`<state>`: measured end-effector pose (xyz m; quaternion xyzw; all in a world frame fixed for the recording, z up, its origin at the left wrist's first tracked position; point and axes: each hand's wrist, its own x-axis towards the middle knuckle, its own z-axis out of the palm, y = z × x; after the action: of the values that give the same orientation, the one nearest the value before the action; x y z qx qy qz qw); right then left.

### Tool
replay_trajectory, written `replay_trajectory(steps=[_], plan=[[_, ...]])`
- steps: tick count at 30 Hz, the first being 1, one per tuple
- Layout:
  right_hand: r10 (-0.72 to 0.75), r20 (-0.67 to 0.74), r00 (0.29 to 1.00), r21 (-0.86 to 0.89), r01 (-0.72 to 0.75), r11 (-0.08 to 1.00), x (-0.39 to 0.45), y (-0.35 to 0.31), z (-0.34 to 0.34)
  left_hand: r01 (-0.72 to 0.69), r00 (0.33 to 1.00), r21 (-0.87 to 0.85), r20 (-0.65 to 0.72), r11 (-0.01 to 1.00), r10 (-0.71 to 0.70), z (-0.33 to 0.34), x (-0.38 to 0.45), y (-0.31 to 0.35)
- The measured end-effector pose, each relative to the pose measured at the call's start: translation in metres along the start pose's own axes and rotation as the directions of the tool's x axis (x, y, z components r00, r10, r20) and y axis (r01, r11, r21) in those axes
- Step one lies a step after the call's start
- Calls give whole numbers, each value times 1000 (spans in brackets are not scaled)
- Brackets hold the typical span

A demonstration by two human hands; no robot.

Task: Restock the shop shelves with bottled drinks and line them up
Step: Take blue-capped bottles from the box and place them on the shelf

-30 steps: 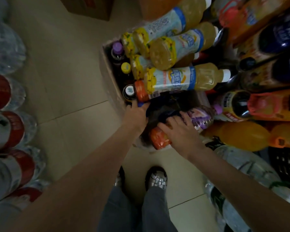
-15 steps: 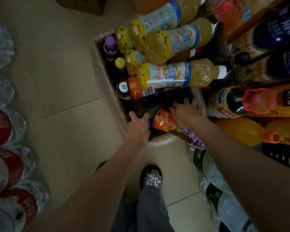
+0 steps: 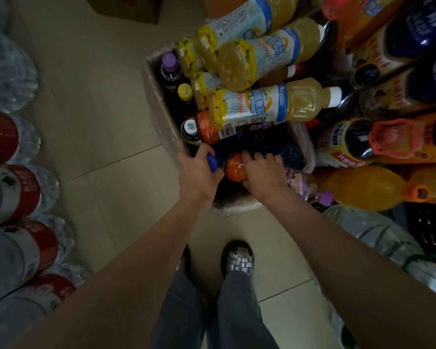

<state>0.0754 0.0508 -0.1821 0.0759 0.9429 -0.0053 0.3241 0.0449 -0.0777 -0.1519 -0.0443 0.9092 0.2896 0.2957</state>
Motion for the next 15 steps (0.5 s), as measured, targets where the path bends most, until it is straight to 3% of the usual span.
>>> replay_trajectory(steps=[4, 6, 8, 9, 12, 15], plan=[[-76, 46, 996, -6, 77, 997, -14, 33, -15, -46, 999, 21, -14, 999, 47, -10, -14, 13], [24, -18, 1000, 161, -20, 987, -17, 52, -21, -78, 997, 43, 17, 996, 77, -7, -26, 11], [165, -56, 985, 437, -125, 891, -11, 67, -21, -64, 998, 37, 12, 997, 64, -5, -33, 8], [197, -42, 980, 489, -151, 859, -6, 73, -18, -50, 999, 27, 2, 998, 50, -4, -32, 8], [140, 83, 987, 383, -161, 909, 0, 79, -5, -39, 999, 8, 0, 999, 39, -8, -23, 9], [177, 20, 984, 383, -171, 908, 5, 71, 8, -81, 996, 27, 46, 996, 80, -7, -18, 11]])
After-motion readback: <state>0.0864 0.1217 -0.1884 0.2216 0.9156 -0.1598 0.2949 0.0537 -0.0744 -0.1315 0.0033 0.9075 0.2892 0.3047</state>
